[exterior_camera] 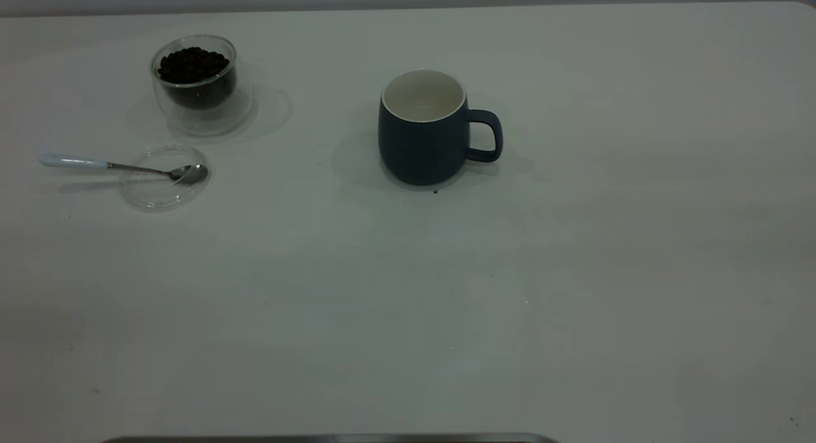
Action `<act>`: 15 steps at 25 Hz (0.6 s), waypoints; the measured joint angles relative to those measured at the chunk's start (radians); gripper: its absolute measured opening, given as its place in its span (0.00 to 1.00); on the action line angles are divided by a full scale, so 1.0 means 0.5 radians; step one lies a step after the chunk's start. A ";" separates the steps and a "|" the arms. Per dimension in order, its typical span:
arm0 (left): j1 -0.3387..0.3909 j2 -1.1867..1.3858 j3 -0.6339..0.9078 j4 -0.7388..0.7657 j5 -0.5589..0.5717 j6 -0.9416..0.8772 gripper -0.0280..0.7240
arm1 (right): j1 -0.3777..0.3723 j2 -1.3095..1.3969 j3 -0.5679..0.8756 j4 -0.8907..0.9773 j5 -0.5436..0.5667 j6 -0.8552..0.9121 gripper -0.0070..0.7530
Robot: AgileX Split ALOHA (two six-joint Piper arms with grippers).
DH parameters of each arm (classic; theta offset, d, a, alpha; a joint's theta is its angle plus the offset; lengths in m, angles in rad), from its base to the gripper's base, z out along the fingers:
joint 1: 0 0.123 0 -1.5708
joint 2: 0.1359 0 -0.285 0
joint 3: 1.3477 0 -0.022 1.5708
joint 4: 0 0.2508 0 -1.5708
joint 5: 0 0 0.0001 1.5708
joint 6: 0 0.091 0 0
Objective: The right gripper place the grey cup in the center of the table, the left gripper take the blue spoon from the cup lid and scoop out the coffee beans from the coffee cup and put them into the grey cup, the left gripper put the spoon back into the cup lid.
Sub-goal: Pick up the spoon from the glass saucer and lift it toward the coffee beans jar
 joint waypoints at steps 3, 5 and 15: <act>0.000 0.000 0.000 0.000 0.000 0.000 0.61 | -0.176 -0.244 0.090 0.000 -0.025 0.000 0.49; 0.000 0.000 0.000 0.000 0.000 0.000 0.61 | -0.275 -0.389 0.142 0.006 -0.026 0.000 0.49; 0.000 0.000 0.000 0.000 0.000 0.000 0.61 | -0.392 -0.729 0.228 0.030 0.002 0.000 0.49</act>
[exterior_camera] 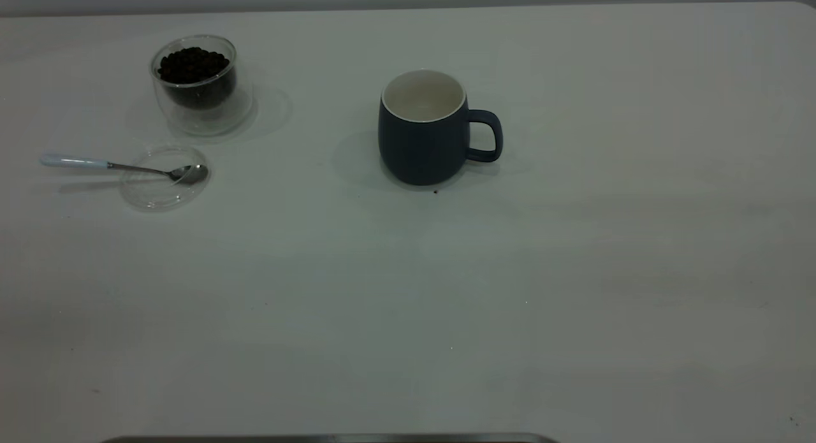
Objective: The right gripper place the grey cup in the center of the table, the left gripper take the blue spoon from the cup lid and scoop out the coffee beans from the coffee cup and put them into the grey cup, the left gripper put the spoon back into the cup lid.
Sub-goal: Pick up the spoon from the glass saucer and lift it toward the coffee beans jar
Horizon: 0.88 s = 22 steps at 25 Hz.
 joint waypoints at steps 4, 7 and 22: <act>0.000 0.000 0.000 0.000 0.000 0.000 0.61 | 0.000 -0.072 0.000 0.002 0.002 0.000 0.49; 0.000 0.000 0.000 0.000 0.000 0.000 0.61 | 0.000 -0.074 0.000 0.003 0.002 -0.009 0.49; 0.000 0.000 0.000 0.000 0.000 -0.003 0.61 | -0.001 -0.074 0.000 0.004 0.002 -0.017 0.49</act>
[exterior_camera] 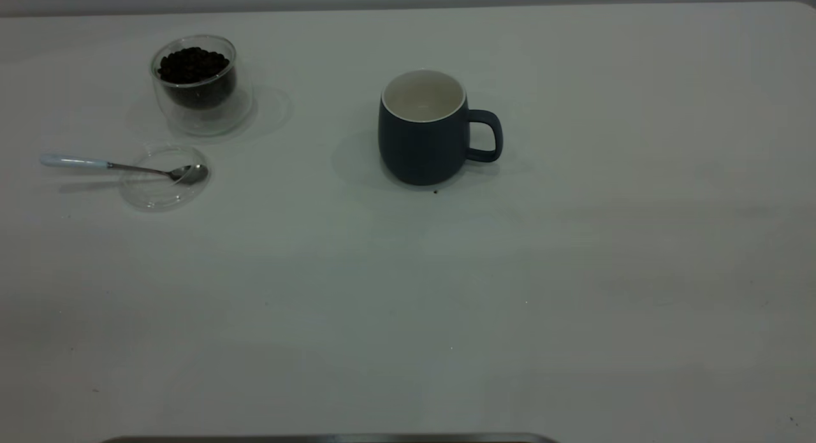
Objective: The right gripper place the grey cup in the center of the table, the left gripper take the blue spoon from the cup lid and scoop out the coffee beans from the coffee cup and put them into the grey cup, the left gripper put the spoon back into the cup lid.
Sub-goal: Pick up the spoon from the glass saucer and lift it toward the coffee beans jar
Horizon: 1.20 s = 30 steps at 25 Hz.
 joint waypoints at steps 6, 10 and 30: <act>0.000 0.000 0.000 0.000 -0.002 0.002 0.61 | 0.000 0.000 0.000 0.000 0.002 0.000 0.49; 0.000 0.000 0.000 0.000 -0.004 0.002 0.61 | 0.000 0.000 0.000 0.000 0.002 0.000 0.49; 0.000 1.381 -0.287 0.000 -0.965 -0.196 0.76 | 0.000 0.000 0.000 0.000 0.002 -0.001 0.49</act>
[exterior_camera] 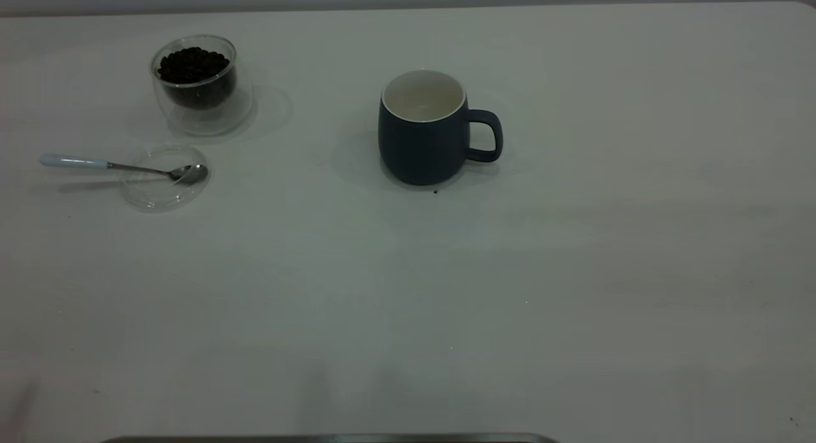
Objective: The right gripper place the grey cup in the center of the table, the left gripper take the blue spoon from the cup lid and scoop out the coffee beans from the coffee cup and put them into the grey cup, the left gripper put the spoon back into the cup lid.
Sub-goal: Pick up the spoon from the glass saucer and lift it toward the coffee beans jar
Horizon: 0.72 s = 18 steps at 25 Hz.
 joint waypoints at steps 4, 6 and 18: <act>0.000 0.648 -0.258 0.000 -0.091 -0.006 0.82 | 0.000 0.000 0.000 0.000 0.000 0.000 0.49; 0.000 0.909 -0.409 0.000 -0.102 0.004 0.82 | 0.000 0.000 0.000 0.000 0.000 0.000 0.49; 0.279 2.252 -1.369 -0.865 0.354 1.077 1.00 | 0.000 0.000 0.000 0.000 0.000 -0.002 0.49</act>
